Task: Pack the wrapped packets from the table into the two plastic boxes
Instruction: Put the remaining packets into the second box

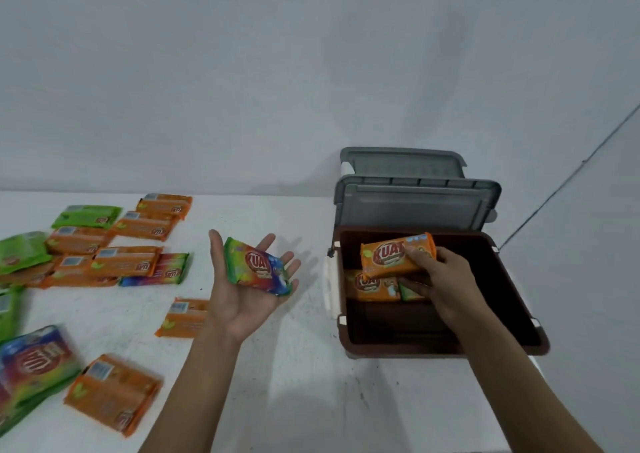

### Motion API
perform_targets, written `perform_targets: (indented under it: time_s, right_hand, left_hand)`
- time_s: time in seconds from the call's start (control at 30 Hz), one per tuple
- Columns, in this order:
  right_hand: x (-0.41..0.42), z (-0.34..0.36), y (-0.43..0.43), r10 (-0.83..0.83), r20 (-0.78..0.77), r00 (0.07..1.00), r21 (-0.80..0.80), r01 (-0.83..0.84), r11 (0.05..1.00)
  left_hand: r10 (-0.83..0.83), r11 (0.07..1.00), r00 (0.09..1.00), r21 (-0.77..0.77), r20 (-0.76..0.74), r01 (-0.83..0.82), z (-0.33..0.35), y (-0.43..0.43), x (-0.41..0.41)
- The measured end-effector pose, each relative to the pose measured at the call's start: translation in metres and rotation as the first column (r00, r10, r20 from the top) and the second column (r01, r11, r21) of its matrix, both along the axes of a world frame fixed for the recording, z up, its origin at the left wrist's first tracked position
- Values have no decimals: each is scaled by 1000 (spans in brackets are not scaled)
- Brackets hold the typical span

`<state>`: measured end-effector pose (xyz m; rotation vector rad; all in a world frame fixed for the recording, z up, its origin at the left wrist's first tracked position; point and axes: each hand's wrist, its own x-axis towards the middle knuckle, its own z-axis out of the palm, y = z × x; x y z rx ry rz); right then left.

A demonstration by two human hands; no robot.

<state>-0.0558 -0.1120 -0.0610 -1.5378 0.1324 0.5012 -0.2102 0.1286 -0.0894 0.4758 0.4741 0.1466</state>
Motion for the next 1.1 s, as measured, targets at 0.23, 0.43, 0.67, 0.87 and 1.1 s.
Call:
perform_targets:
  time_s: [0.23,0.43,0.67,0.87,1.1]
  right_hand:
    - [32,-33,12,154,-201,967,-62,-169,984]
    - [38,-51,23,235,-251,939,-87,-264,961]
    - [36,-43,21,570,87,817,-836,-251,488]
    - [31,-34,16,668,50,743,-934,-202,295]
    - [27,-6,11,640,289,712,-686,-312,657]
  left_hand:
    - [28,1000,989,-2,145,-28,2,-16,17]
    - [82,996,985,-28,155,-79,11,-31,26]
    - [111,994,989,-5,98,-111,17,-44,30]
    - [111,993,992,36,68,-114,27,-46,29]
    - [124,960,992,259,-39,-110,34,-60,33]
